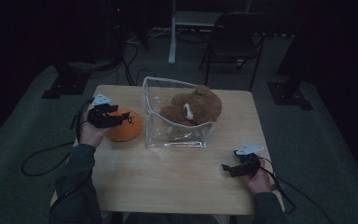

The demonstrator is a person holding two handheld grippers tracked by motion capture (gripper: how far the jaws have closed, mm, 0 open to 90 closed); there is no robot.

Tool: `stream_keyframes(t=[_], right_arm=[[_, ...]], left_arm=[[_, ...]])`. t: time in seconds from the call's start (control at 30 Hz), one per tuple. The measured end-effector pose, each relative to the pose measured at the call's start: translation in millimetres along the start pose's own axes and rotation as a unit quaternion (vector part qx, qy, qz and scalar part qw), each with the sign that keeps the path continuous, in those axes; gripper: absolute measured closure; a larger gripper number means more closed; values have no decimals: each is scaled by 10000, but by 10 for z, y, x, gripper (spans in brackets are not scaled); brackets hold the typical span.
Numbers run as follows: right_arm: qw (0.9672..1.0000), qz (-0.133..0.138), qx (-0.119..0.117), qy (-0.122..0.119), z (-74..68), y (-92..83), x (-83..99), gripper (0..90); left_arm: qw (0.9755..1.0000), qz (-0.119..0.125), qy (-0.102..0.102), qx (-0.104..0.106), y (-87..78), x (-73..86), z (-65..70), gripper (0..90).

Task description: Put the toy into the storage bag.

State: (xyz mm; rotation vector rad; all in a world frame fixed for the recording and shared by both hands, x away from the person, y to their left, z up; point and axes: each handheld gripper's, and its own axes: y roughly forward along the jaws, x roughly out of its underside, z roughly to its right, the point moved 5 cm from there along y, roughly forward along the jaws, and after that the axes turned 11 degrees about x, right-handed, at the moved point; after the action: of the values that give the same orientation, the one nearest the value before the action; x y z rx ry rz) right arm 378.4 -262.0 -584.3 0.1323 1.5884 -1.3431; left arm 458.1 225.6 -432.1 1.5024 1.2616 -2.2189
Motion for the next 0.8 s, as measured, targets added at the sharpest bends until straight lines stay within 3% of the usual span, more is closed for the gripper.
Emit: stream_keyframes(t=[0.8], right_arm=[[10000,1,0,-1,0,0,0,120]], left_arm=[[9995,-106,-243,-167,38,228,-169,371]])
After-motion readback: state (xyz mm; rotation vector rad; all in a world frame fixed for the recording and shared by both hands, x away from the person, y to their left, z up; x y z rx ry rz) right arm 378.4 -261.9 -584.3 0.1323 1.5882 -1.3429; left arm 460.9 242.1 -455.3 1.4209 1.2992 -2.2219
